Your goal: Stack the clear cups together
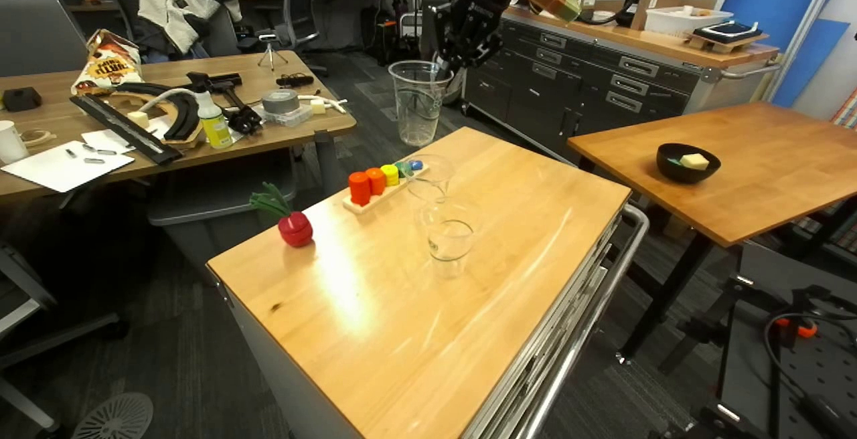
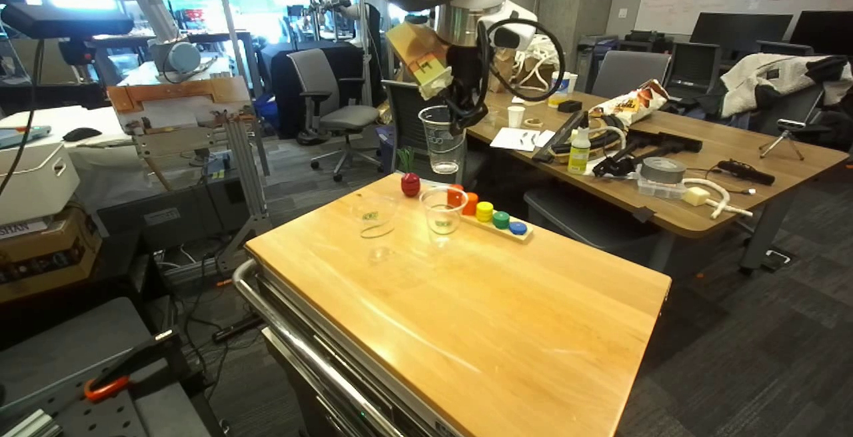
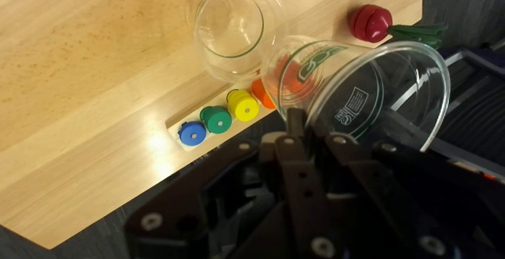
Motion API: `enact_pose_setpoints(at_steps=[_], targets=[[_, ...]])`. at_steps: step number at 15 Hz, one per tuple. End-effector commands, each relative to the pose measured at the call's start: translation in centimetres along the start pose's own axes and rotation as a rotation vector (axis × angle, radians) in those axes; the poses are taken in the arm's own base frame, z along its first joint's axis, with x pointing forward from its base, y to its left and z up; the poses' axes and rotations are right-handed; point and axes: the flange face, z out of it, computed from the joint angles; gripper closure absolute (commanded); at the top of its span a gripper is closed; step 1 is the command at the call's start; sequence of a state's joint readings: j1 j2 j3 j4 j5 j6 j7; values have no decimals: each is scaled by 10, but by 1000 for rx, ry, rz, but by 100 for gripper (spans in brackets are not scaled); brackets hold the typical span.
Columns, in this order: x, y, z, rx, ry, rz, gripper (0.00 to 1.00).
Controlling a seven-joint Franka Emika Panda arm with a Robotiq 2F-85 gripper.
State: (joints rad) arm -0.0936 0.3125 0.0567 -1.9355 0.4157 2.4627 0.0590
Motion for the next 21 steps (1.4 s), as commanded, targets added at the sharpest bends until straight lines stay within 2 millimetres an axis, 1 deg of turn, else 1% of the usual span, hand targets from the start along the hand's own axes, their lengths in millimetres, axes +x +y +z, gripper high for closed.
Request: enact_pose_setpoints(at_steps=[1, 4, 8, 11, 14, 17, 18, 19, 21], targets=[[-2, -3, 23, -6, -27, -19, 99], [-9, 2, 36, -31, -21, -24, 99], [-15, 8, 32, -45, 7, -30, 99], [-17, 18, 35, -57, 24, -21, 99], [-20, 31, 49, -60, -2, -5, 99], [-22, 44, 69, -60, -35, 17, 99], [-22, 46, 74, -53, -43, 21, 92], [-23, 48, 80, -50, -42, 20, 68], [-22, 48, 88, -38, -40, 17, 65]])
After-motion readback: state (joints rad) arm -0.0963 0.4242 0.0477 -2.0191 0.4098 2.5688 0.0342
